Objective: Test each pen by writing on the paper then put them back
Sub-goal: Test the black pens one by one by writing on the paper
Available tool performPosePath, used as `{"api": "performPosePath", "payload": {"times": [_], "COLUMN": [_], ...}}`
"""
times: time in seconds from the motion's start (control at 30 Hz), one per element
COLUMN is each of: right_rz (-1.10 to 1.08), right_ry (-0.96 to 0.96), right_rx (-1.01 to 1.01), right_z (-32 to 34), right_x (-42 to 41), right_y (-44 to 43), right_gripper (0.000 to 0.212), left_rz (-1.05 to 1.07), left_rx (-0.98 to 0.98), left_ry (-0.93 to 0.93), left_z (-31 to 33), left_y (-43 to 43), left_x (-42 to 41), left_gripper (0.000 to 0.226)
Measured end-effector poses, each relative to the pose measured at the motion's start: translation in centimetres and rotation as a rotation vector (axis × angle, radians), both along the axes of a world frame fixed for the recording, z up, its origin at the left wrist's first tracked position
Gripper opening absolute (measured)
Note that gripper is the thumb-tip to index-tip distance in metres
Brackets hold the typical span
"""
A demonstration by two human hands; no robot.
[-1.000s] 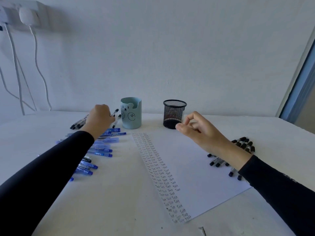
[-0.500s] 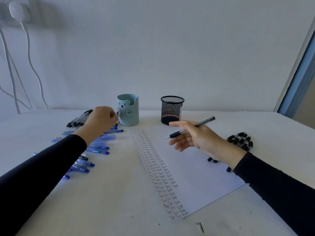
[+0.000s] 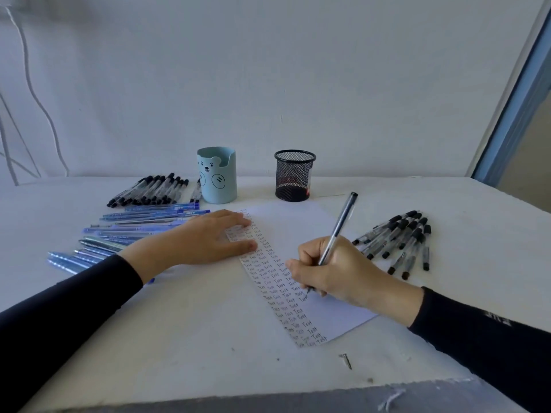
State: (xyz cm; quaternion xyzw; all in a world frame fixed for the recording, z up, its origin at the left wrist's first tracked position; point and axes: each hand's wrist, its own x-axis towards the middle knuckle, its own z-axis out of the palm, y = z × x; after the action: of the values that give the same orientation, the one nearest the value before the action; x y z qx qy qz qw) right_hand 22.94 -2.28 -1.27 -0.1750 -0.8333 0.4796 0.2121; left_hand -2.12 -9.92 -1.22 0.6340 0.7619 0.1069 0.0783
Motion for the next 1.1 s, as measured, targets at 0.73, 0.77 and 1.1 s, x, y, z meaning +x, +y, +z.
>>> {"api": "performPosePath", "payload": {"times": [0.73, 0.77, 1.1], "right_rz": [-0.005, 0.002, 0.009], "right_ry": [-0.056, -0.059, -0.042], "right_rx": [-0.055, -0.058, 0.002], "right_z": [-0.09, -0.07, -0.16], "right_x": [0.04, 0.03, 0.04], "right_y": [-0.50, -0.56, -0.50], "right_gripper": [0.041, 0.043, 0.041], "left_rz": [0.022, 0.021, 0.014], "left_rx": [-0.045, -0.048, -0.053], "left_ry": [-0.017, -0.018, -0.017], "left_z": [0.18, 0.20, 0.31], "left_y": [-0.04, -0.06, -0.16], "left_x": [0.18, 0.17, 0.32], "left_gripper": [0.098, 0.098, 0.099]}}
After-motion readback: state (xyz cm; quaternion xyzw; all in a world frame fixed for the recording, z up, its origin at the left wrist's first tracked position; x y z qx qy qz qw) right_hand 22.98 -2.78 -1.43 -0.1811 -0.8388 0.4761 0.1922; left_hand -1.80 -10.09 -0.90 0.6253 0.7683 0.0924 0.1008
